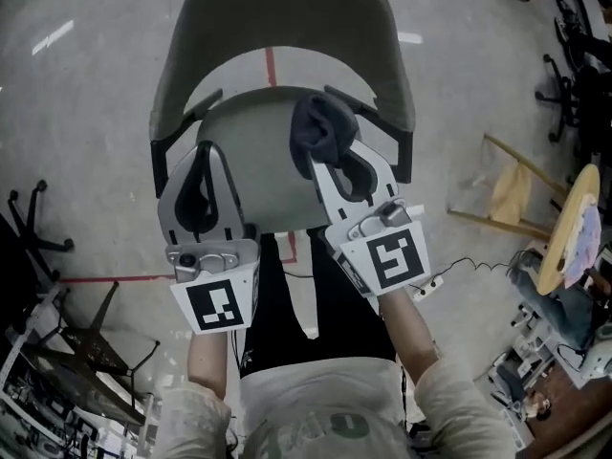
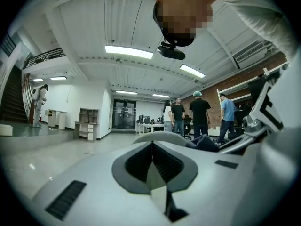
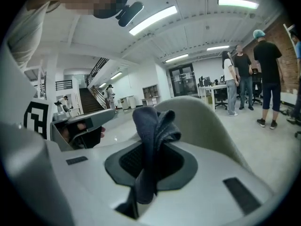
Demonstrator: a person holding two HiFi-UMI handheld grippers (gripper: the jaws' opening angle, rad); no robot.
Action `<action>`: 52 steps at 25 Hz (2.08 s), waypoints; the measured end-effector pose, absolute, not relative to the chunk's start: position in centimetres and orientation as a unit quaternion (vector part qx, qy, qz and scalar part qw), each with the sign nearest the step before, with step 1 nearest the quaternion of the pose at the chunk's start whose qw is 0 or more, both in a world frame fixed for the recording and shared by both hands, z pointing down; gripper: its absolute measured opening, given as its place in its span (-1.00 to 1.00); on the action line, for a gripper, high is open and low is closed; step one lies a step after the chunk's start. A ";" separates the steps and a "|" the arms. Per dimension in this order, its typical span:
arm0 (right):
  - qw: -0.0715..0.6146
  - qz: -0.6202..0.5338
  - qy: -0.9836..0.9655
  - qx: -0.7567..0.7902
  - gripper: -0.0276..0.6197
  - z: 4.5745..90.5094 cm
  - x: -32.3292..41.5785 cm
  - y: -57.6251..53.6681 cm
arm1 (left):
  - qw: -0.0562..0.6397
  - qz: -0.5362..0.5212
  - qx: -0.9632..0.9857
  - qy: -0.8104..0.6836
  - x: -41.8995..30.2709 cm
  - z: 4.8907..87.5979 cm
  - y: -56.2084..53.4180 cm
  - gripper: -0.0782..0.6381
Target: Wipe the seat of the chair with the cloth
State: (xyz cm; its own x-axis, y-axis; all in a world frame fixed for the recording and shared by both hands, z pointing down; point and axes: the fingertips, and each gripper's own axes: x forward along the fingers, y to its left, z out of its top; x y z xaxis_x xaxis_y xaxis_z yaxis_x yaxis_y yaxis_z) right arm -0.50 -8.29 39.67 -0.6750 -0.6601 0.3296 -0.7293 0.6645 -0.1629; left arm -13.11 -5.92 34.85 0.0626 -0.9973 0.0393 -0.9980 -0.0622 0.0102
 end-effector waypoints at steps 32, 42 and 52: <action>0.155 0.418 -0.856 0.261 -0.74 58.6 -13.6 -7.4 | 0.070 0.040 0.668 -0.740 -20.2 43.6 -2.1 -0.74; 0.182 0.511 -0.801 0.253 -0.74 65.9 -21.3 -7.0 | 0.079 0.066 0.659 -0.745 -23.9 44.7 1.0 -0.74; 0.268 0.493 -0.779 0.280 -0.74 71.6 -20.0 -6.9 | 0.084 0.069 0.663 -0.741 -24.4 45.9 0.9 -0.74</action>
